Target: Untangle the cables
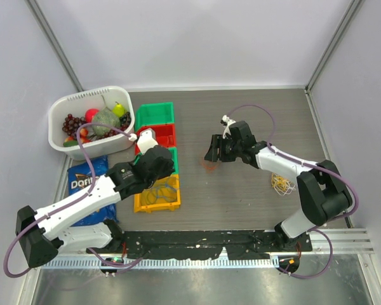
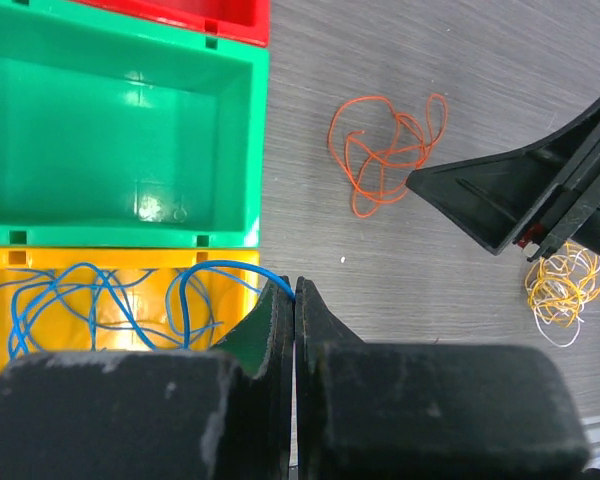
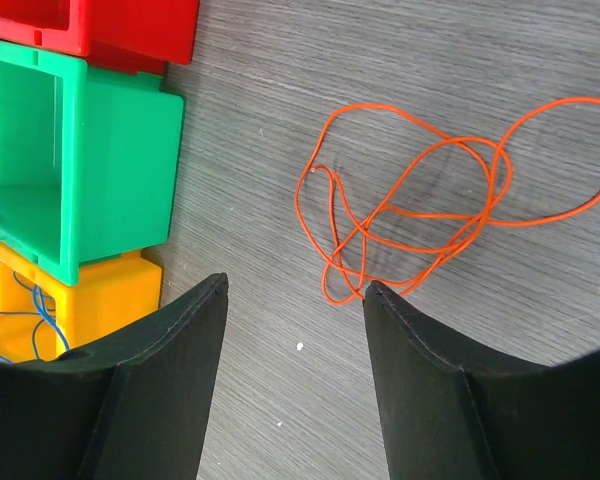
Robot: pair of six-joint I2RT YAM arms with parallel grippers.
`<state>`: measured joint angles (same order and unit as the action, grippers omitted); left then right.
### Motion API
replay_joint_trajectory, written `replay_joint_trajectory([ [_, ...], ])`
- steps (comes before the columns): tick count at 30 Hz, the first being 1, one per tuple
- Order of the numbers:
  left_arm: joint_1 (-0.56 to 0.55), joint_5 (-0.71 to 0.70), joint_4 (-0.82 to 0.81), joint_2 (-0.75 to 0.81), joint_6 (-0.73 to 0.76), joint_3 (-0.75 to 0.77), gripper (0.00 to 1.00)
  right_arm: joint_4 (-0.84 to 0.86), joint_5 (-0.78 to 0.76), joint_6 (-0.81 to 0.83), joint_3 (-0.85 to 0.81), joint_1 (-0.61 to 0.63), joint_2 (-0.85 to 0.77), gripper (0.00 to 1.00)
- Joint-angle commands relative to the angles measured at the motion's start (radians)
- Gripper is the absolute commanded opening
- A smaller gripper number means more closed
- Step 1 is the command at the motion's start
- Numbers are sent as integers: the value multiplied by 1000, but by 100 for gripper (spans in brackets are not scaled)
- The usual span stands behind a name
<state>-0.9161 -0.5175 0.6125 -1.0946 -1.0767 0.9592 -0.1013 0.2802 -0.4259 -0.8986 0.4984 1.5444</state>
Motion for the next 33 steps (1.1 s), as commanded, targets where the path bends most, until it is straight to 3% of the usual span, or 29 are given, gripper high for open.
replay_joint_trajectory([
  [1,28,-13,-5,42,-89,-34,0,38,-19,-5,-5,6,-46,62],
  [12,193,143,-2,87,-204,-158,0,43,-26,-16,3,11,-56,62],
  [23,201,194,52,99,-275,-178,0,46,-33,-13,18,11,-66,62],
  [31,200,297,320,-39,-293,-62,0,49,-36,-13,24,11,-79,62],
  [33,203,329,285,-60,-282,-80,0,61,-38,-19,33,12,-79,62],
])
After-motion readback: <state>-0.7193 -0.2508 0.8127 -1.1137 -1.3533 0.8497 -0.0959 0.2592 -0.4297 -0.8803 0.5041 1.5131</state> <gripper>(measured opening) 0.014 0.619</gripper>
